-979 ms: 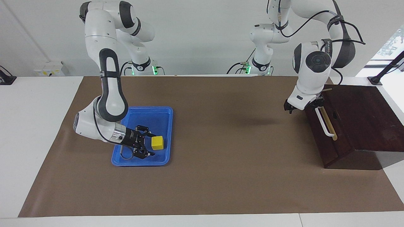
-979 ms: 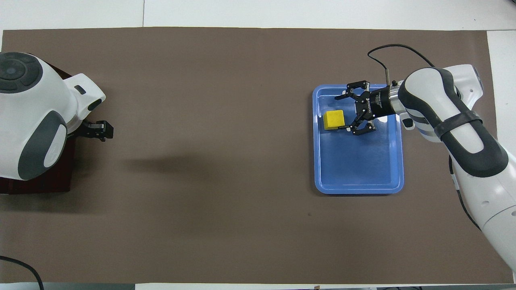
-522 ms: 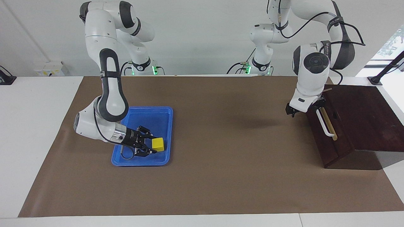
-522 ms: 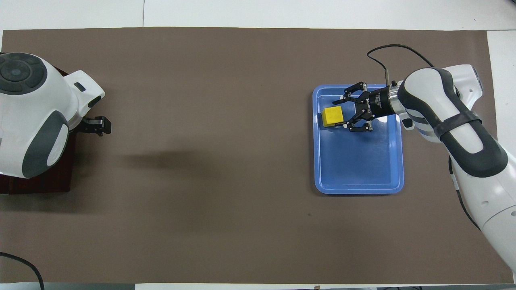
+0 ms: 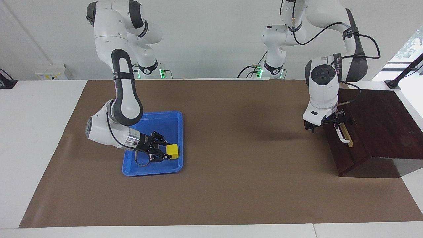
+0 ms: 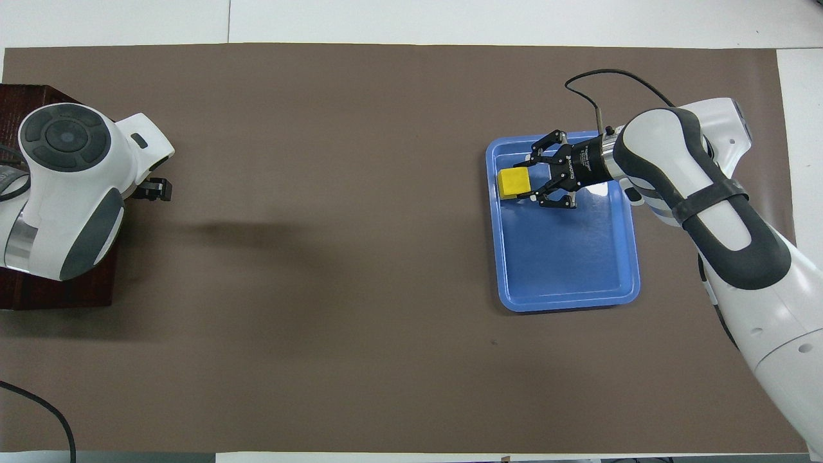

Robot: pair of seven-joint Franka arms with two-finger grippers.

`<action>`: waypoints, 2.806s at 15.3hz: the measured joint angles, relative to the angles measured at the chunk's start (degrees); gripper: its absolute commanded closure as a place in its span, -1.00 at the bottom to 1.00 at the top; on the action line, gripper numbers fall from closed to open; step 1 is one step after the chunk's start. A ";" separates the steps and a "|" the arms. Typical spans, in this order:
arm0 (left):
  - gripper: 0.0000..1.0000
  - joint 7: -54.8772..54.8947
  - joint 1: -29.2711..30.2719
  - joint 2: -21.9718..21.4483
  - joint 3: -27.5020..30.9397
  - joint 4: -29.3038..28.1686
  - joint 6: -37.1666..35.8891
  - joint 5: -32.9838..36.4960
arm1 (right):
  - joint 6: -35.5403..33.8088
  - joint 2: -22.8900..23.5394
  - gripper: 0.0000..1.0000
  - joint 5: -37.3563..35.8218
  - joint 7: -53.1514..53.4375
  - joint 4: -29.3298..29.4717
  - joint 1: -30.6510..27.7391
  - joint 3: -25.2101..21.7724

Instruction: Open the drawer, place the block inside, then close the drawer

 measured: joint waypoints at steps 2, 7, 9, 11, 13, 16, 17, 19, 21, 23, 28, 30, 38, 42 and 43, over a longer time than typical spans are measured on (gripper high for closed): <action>-1.00 0.68 0.12 0.02 0.00 -0.03 0.93 0.87 | -0.08 -1.17 1.00 -0.05 1.37 0.15 -0.01 -0.01; -1.00 3.51 1.88 0.06 0.04 -1.61 5.13 1.81 | -3.12 -4.71 1.00 -0.19 4.56 0.41 -0.01 -0.05; -1.00 3.89 2.39 0.19 0.06 -2.01 5.63 2.30 | -4.56 -6.69 1.00 -0.83 6.30 0.53 -0.01 -0.04; -1.00 4.73 3.45 0.73 0.05 -2.20 6.98 3.10 | -6.27 -8.75 1.00 -1.68 7.57 0.67 0.00 -0.04; -1.00 5.67 4.37 1.41 0.07 -2.20 7.89 3.25 | -7.89 -11.05 1.00 -2.90 8.52 0.81 0.00 -0.03; -1.00 5.98 4.55 1.81 0.08 -2.20 8.10 3.29 | -10.16 -14.60 1.00 -4.76 10.46 1.14 0.01 0.07; -1.00 6.04 4.64 1.84 0.08 -2.21 8.10 3.30 | -11.12 -15.58 1.00 -5.24 11.28 1.48 0.03 0.21; -1.00 6.22 4.91 1.88 0.06 -2.27 8.10 3.31 | -12.82 -16.94 1.00 -5.76 13.30 2.61 0.30 0.52; -1.00 6.29 5.00 1.90 0.06 -2.50 8.10 3.31 | -13.92 -17.49 1.00 -6.01 15.63 4.26 0.92 0.57; -1.00 6.29 5.00 1.90 0.04 -2.86 8.10 3.31 | -14.61 -17.54 1.00 -6.24 17.46 5.68 1.26 0.60; -1.00 6.23 5.00 1.91 -0.15 -4.16 8.16 3.29 | -15.88 -17.58 1.00 -6.33 21.23 8.26 2.55 0.64; -1.00 6.00 4.98 1.91 -0.34 -4.39 8.16 3.14 | -17.11 -17.66 1.00 -6.34 22.36 9.48 2.86 0.64; -1.00 4.68 4.10 1.86 -0.61 -4.41 8.17 2.22 | -17.68 -17.85 1.00 -6.39 24.00 10.74 3.03 0.58; -1.00 3.96 3.12 1.81 -0.63 -4.41 8.05 1.41 | -18.06 -17.91 1.00 -6.39 25.05 9.75 2.81 0.18; -1.00 3.58 2.95 1.81 -0.62 -4.41 8.00 1.40 | -18.08 -17.92 1.00 -6.39 25.05 9.16 2.81 0.14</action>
